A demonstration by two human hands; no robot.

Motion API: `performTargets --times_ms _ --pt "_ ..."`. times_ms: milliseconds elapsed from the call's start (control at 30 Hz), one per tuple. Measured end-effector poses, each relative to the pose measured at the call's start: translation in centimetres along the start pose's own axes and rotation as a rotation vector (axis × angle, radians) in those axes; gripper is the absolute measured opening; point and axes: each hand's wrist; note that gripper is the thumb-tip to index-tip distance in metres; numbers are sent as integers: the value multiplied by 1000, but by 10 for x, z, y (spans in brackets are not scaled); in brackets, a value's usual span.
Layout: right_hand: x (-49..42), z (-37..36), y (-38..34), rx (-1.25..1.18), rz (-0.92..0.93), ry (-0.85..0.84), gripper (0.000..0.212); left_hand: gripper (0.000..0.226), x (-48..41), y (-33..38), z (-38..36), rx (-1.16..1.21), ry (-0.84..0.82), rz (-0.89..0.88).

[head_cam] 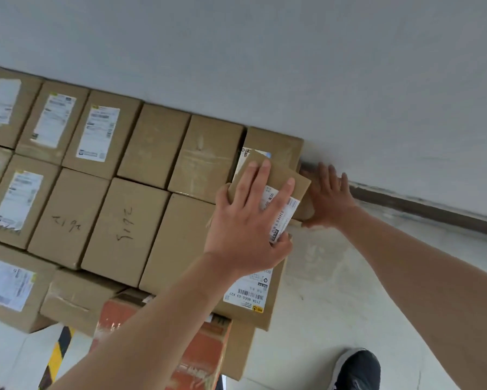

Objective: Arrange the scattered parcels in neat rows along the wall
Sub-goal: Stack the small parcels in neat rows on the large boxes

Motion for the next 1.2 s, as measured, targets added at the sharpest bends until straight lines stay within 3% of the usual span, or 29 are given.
performTargets --times_ms 100,167,367,567,667,967,1200 --pt "-6 -8 -10 64 36 12 133 83 1 -1 -3 3 19 5" --pt "-7 -8 -14 45 2 57 133 81 1 -3 -5 8 43 8" --pt "27 4 -12 -2 -148 -16 137 78 3 -3 -6 -11 35 36" --pt "106 61 24 -35 -79 10 122 86 5 4 22 -40 -123 180" --pt "144 113 35 -59 -86 25 124 92 2 4 55 -24 -217 89" --pt "240 276 11 -239 -147 216 122 92 9 -54 212 -66 -259 -171" --pt "234 346 -87 -238 99 249 122 108 83 -163 308 -142 -267 -106"
Point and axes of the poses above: each hand's wrist, its own x-axis away from the middle knuckle, its own z-axis out of the back of the hand, y = z × x, and after that the axes turned 10 degrees about y, right-handed
